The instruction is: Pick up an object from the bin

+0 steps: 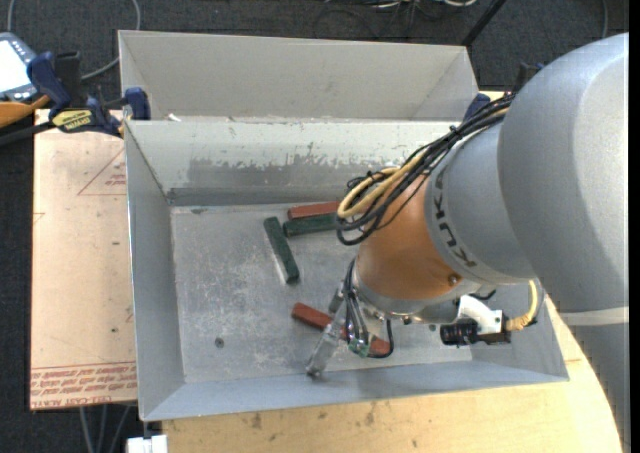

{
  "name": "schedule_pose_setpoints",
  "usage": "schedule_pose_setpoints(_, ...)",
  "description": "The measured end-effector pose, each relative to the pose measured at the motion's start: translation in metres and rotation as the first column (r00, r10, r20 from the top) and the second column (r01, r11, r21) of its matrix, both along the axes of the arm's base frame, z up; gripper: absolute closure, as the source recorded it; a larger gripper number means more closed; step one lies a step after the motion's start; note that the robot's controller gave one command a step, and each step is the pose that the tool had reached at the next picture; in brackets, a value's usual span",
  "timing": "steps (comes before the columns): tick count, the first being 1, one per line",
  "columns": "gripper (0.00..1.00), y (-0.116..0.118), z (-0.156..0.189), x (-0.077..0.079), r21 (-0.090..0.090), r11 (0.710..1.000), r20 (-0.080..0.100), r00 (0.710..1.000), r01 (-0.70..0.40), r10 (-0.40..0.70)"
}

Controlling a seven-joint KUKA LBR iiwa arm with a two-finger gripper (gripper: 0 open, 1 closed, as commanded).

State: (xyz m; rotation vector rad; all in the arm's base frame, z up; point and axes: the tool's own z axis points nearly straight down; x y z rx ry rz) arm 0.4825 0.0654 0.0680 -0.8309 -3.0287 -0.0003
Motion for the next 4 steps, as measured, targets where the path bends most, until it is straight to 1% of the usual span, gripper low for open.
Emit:
schedule_pose_setpoints(1, 1.00, 0.000, 0.000, 0.000, 0.000, 1.000, 0.001, 1.000, 0.000, 0.000)
schedule_pose_setpoints(4, 1.00, 0.001, 0.026, 0.001, 0.000, 1.000, 0.002, 1.000, -0.003, 0.003)
